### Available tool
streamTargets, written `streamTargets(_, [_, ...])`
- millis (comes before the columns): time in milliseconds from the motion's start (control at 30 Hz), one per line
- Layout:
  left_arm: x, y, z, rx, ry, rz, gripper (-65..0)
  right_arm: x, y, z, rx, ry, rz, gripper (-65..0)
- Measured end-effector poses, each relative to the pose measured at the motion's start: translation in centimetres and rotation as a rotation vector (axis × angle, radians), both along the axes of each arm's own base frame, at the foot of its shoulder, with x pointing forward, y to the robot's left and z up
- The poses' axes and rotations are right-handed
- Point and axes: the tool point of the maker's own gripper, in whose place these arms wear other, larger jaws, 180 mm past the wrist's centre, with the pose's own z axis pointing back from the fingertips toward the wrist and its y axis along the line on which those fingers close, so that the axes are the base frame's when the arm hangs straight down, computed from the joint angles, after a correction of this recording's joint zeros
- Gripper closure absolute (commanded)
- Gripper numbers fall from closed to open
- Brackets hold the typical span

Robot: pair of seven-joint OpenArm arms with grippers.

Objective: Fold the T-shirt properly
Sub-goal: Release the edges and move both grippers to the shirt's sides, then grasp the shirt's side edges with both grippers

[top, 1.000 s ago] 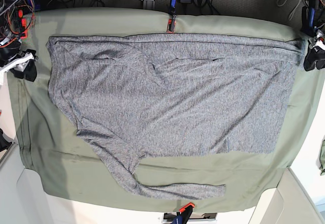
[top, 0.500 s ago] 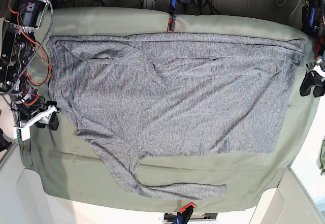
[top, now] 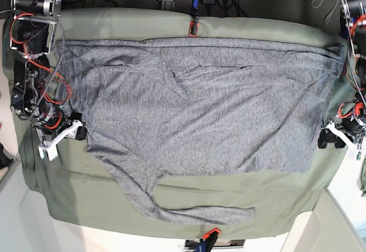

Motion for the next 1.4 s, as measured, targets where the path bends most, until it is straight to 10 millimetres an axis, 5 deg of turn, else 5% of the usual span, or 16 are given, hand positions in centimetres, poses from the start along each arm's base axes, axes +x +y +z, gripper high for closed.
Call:
streamTargets(167, [3.5,0.8,-0.8,-0.041,-0.022,0.067,-43.6,-0.1,0.1,0.0,0.009,0.004,0.001,-27.0])
streamTargets(333, [5.8,-0.9,-1.5,-0.105,-0.015,0.087,-43.4,-0.1,0.2,0.0,0.017,0.004,-0.001,-27.0])
streamTargets(533, [4.8,-2.2,-5.9,-0.104,0.050,0.159,-43.4,-0.1,0.2,0.0,0.017,0.004,-0.001,-26.9])
streamTargets(733, [4.9,-2.0,-5.7,-0.096,0.047,0.164,-43.4,-0.1,0.2,0.0,0.017,0.004,-0.001,-26.9])
streamTargets(900, [4.9,-5.1,-5.6,-0.174,0.045,0.002,-43.4,-0.1,0.2,0.0,0.021,0.003,-0.002,-26.9])
streamTargets(1133, [4.9,-6.4,-5.5,-0.204,0.044,-0.054,-43.3,0.3,0.5,0.5,0.060,-0.037,-0.019,-26.9])
streamTargets(1267, [4.9,-6.4,-5.5,-0.203,0.046,-0.054,-32.8,0.9,1.1,0.9,0.074,-0.073,-0.029,-26.9])
streamTargets(1400, [4.9,-6.4,-5.6,-0.203,0.047,-0.054,-32.6,0.9,3.4,0.5,0.108,-0.066,-0.011,-26.9])
